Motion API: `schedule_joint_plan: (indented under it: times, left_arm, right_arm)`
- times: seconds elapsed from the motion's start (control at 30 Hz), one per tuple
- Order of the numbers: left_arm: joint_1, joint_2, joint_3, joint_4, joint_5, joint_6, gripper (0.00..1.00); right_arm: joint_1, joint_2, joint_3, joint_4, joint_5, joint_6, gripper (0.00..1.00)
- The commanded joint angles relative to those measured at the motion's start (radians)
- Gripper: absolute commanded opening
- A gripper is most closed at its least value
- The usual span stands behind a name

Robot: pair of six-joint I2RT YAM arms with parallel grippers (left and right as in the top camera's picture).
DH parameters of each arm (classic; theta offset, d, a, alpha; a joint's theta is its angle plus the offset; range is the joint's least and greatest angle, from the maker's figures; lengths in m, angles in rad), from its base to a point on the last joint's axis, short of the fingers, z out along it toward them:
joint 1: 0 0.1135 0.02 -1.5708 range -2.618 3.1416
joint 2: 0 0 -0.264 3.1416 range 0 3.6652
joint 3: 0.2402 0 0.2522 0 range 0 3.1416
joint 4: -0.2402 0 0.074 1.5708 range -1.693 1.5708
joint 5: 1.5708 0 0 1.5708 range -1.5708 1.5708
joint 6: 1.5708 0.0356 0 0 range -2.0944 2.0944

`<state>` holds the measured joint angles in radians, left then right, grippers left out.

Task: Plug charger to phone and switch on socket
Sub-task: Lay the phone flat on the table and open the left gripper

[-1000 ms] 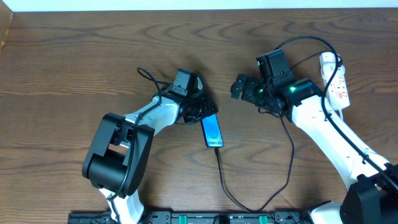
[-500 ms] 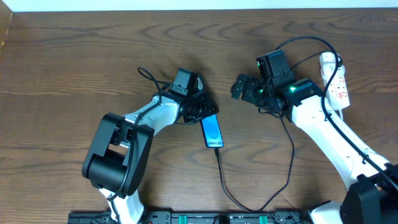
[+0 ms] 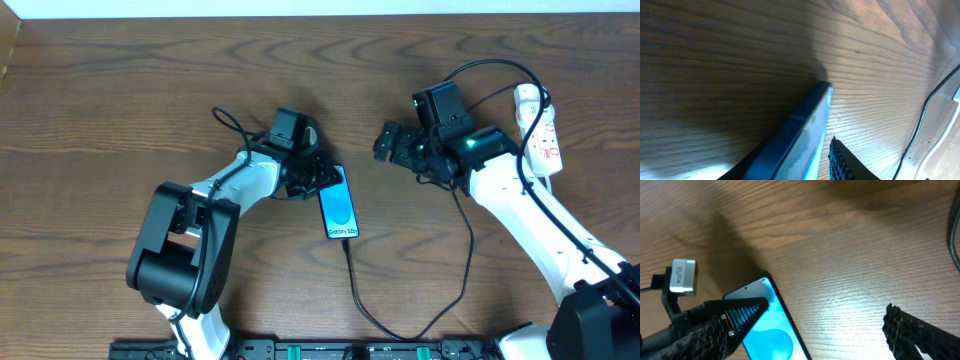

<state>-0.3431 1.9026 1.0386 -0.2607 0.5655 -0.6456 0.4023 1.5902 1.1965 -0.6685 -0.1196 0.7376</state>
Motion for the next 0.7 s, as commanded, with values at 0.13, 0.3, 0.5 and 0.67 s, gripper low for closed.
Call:
schedule_joint_plan:
  times: [0.13, 0.3, 0.5, 0.67]
  left_arm:
    - [0.053, 0.043, -0.029, -0.049, -0.092, 0.024, 0.38]
    - [0.059, 0.043, -0.029, -0.049, -0.093, 0.052, 0.38]
    - [0.059, 0.043, -0.029, -0.052, -0.100, 0.070, 0.38]
    - [0.059, 0.043, -0.029, -0.052, -0.115, 0.078, 0.38]
  right_arm:
    - [-0.002, -0.015, 0.006, -0.002, 0.017, -0.014, 0.99]
    - [-0.002, -0.015, 0.006, -0.002, 0.028, -0.014, 0.99]
    - [-0.002, -0.015, 0.006, -0.002, 0.032, -0.014, 0.99]
    - [-0.002, -0.015, 0.006, -0.006, 0.032, -0.014, 0.99]
